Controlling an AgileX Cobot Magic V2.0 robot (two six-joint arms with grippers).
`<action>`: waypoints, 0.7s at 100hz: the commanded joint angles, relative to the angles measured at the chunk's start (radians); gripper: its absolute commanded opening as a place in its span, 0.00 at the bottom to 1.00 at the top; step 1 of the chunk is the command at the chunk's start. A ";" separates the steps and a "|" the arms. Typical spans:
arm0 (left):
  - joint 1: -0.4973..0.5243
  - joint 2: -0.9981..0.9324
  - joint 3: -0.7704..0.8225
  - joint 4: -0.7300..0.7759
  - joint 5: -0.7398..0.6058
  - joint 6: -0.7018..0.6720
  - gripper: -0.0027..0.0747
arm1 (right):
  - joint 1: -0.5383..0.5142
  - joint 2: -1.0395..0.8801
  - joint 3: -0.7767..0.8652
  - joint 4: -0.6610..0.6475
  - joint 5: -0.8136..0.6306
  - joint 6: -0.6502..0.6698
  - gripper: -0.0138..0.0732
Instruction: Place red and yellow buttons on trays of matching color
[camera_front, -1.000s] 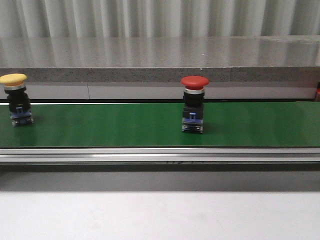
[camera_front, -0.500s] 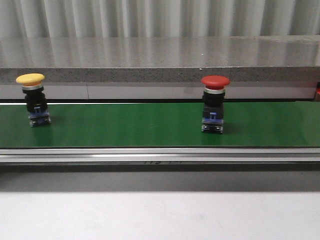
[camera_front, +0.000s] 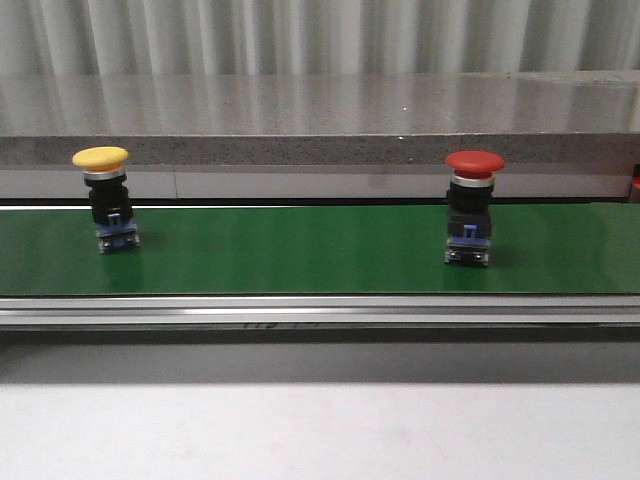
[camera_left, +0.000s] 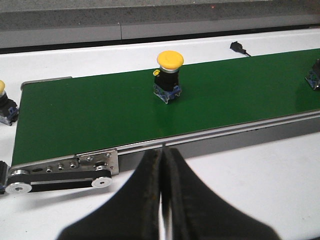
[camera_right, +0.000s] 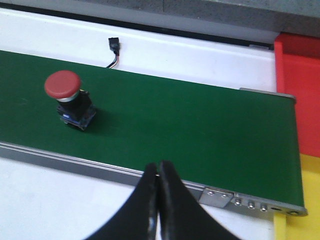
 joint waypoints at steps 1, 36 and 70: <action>-0.010 0.010 -0.022 -0.016 -0.062 0.004 0.01 | 0.010 0.078 -0.075 0.035 -0.038 -0.013 0.23; -0.010 0.010 -0.022 -0.016 -0.062 0.004 0.01 | 0.054 0.352 -0.272 0.096 0.121 -0.013 0.83; -0.010 0.010 -0.022 -0.016 -0.062 0.004 0.01 | 0.058 0.586 -0.476 0.168 0.307 -0.009 0.83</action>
